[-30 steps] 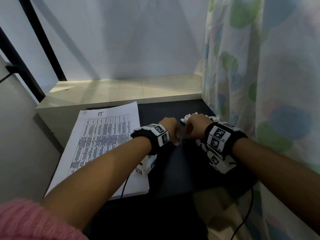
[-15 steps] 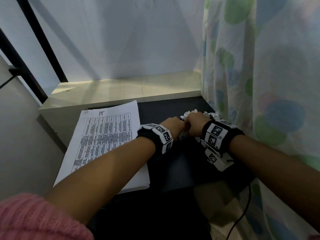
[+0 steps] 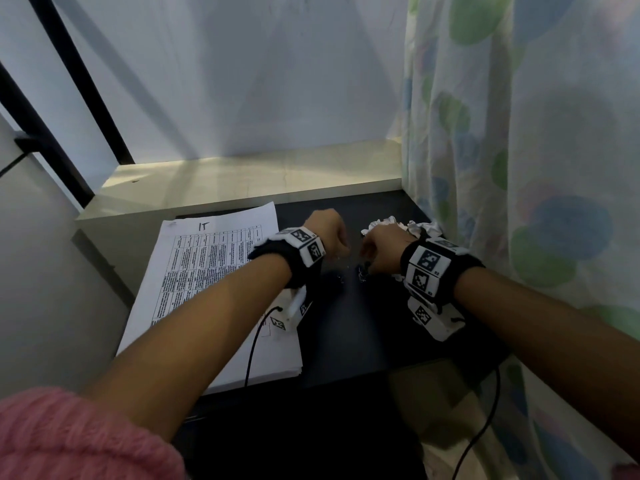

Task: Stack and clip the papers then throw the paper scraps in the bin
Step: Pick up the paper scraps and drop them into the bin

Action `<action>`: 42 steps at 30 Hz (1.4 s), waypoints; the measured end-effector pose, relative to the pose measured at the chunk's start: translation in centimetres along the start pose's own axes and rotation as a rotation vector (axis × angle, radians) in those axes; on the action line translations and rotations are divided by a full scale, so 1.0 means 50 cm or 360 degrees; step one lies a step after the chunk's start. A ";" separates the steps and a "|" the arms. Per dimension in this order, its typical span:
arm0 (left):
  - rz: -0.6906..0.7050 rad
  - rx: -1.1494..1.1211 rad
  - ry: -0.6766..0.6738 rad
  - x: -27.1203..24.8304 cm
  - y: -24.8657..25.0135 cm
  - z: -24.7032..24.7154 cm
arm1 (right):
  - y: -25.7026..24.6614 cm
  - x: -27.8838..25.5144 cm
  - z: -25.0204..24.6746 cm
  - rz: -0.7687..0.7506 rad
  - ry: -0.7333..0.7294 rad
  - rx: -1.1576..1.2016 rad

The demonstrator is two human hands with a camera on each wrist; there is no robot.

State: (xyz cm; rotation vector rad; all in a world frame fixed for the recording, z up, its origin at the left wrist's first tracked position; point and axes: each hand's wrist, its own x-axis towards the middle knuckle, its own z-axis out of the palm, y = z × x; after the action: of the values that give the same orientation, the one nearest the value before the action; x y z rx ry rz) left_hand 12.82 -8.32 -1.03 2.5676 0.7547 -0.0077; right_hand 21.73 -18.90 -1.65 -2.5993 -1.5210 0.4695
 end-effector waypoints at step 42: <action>-0.0144 -0.0124 0.0087 -0.074 -0.067 -0.025 | -0.026 -0.033 0.053 -0.0350 -0.0038 -0.0072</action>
State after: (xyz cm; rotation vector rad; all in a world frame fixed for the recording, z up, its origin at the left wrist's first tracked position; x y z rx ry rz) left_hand 7.77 -7.19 -0.88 2.4669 0.8735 0.0621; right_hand 19.06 -19.87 -3.49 -2.4262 -1.8186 0.4498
